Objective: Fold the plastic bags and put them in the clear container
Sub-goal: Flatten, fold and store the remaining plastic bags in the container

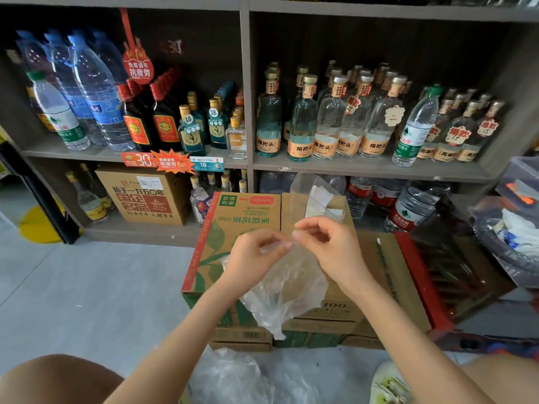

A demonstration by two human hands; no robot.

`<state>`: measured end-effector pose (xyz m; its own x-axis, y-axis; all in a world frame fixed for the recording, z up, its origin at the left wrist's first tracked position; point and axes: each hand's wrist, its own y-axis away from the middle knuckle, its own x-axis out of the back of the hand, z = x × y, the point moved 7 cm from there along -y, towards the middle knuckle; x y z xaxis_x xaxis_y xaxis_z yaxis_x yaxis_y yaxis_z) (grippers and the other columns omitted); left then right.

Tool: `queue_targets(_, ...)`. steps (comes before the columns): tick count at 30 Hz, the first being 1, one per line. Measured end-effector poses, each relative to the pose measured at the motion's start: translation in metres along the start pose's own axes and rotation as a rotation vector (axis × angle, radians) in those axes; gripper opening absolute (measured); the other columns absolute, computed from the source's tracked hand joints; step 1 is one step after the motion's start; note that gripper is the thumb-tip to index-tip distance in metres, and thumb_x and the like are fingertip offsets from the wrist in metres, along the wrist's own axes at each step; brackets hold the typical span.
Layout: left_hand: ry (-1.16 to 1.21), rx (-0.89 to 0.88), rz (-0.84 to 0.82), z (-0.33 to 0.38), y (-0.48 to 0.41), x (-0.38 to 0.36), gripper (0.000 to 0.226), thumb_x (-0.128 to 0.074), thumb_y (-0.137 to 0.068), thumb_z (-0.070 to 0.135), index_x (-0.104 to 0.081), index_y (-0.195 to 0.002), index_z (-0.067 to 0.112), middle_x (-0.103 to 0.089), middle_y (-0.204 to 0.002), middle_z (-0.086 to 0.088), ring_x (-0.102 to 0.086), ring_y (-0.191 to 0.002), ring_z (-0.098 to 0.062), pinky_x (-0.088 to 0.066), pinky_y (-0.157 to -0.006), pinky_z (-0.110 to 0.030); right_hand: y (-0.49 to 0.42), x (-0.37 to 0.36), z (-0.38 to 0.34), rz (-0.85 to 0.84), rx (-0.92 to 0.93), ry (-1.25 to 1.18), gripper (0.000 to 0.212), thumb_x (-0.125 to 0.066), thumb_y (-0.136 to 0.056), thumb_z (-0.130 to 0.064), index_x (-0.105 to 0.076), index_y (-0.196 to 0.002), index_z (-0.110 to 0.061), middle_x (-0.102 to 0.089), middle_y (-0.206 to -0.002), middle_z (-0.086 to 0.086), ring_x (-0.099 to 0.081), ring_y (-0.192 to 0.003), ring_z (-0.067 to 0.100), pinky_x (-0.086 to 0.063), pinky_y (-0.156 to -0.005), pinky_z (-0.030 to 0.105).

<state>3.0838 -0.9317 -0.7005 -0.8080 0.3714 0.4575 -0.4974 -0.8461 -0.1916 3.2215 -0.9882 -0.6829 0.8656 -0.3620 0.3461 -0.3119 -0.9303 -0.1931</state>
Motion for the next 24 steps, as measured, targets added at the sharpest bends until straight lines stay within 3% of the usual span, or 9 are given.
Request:
queue_targets(3,0.222,0.079,0.073,-0.011,0.002,0.007,0.001,-0.071,-0.085,0.021,-0.070,-0.083,0.021,-0.071,-0.084,-0.001,-0.064,-0.082,-0.017,-0.052,-0.078,-0.028,0.009,-0.005,0.020,-0.121,-0.049,0.078,0.045,-0.073,-0.079,-0.036,-0.053,-0.120,-0.037,-0.052,-0.115,-0.028,-0.045,-0.104,-0.015,-0.037,-0.087,0.011)
queue_targets(5,0.326,0.105,0.111,-0.016,0.005,0.013,0.002,-0.069,-0.085,0.020,-0.070,-0.085,0.017,-0.071,-0.084,-0.003,-0.065,-0.079,-0.020,-0.053,-0.076,-0.027,0.017,-0.016,0.041,-0.235,-0.133,0.109,0.059,-0.077,-0.073,-0.039,-0.046,-0.124,-0.043,-0.044,-0.118,-0.034,-0.041,-0.111,-0.013,-0.035,-0.093,0.014)
queue_targets(9,0.457,0.125,0.200,-0.027,0.011,0.032,0.013,-0.067,-0.081,0.025,-0.069,-0.087,0.014,-0.066,-0.071,0.008,-0.059,-0.072,-0.008,-0.048,-0.071,-0.019,0.026,-0.026,0.072,-0.283,-0.189,0.225,0.024,-0.074,-0.078,-0.036,-0.061,-0.098,-0.040,-0.065,-0.102,-0.020,-0.058,-0.102,0.001,-0.046,-0.098,0.035)
queue_targets(14,0.474,0.176,0.362,-0.050,0.020,0.064,0.007,-0.066,-0.090,0.021,-0.070,-0.084,0.018,-0.062,-0.075,0.003,-0.053,-0.076,-0.015,-0.043,-0.078,-0.033,0.037,-0.023,0.079,-0.280,-0.172,0.194,0.012,-0.072,-0.078,-0.035,-0.066,-0.088,-0.034,-0.068,-0.090,-0.016,-0.059,-0.089,-0.006,-0.045,-0.085,0.019)
queue_targets(19,0.386,0.116,0.233,-0.053,0.025,0.072,0.040,-0.070,-0.067,0.050,-0.068,-0.098,0.024,-0.065,-0.096,-0.008,-0.057,-0.091,-0.021,-0.046,-0.089,-0.043,0.037,-0.021,0.066,-0.211,-0.117,0.138,0.012,-0.071,-0.081,-0.020,-0.066,-0.083,-0.030,-0.067,-0.081,-0.010,-0.057,-0.078,-0.005,-0.043,-0.074,0.010)
queue_targets(24,0.276,0.132,0.242,-0.058,0.025,0.078,0.026,-0.079,-0.068,0.041,-0.070,-0.087,0.027,-0.068,-0.095,-0.003,-0.058,-0.095,-0.035,-0.046,-0.091,-0.053,0.029,-0.018,0.051,-0.194,-0.101,0.105,0.011,-0.070,-0.082,-0.022,-0.066,-0.086,-0.032,-0.068,-0.083,-0.013,-0.057,-0.078,-0.010,-0.041,-0.072,0.005)
